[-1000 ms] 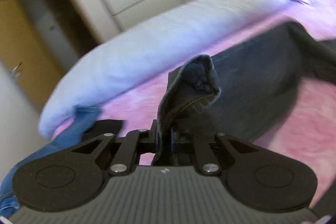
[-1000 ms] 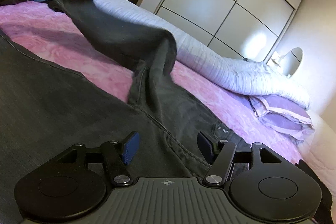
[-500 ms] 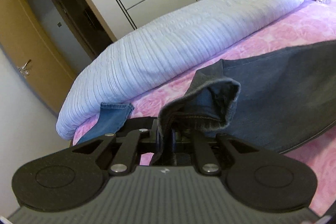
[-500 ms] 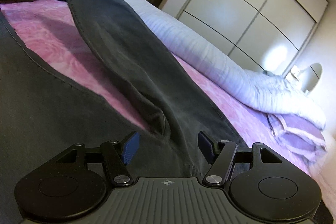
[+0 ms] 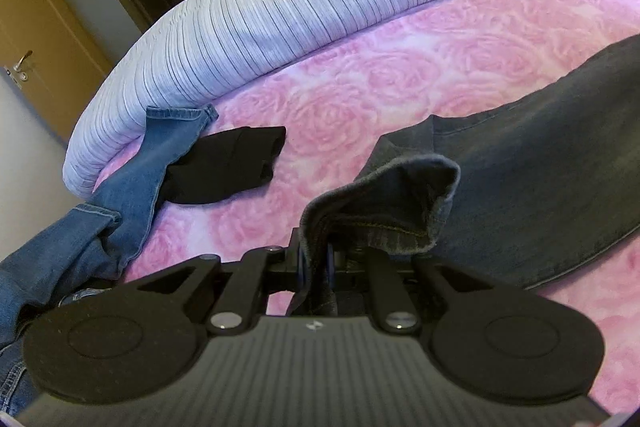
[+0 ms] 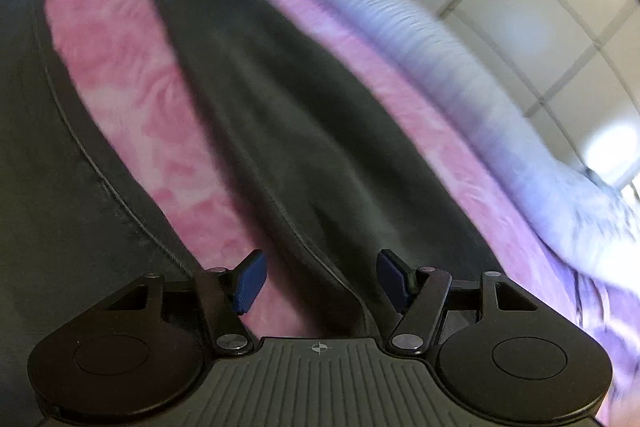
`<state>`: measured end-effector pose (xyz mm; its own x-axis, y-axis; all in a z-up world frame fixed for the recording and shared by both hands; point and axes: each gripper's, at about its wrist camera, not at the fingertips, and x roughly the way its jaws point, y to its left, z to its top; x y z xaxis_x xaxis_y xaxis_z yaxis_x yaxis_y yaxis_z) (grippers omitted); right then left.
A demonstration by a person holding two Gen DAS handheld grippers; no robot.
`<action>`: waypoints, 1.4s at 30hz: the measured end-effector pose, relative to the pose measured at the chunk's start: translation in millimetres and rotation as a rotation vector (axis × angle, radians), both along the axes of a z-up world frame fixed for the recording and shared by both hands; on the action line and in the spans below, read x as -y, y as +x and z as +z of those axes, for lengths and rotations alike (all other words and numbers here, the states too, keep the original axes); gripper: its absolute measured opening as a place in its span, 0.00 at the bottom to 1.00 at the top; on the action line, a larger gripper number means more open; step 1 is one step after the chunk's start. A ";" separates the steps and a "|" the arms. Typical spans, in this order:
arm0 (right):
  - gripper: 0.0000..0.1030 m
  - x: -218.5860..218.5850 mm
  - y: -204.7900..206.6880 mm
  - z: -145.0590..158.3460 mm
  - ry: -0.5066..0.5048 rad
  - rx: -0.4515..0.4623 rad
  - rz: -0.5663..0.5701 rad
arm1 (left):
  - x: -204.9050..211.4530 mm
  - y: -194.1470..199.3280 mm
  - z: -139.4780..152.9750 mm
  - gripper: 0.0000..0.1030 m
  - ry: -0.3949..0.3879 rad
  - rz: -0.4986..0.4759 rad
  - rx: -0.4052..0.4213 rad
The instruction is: Fold clothes
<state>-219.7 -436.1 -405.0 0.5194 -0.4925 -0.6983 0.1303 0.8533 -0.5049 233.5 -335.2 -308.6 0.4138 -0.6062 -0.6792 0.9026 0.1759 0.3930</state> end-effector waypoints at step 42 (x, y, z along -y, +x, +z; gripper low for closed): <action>0.54 9.1 -100.0 82.5 0.218 0.424 -0.274 | 15.7 47.3 -52.6 0.52 0.008 0.122 0.025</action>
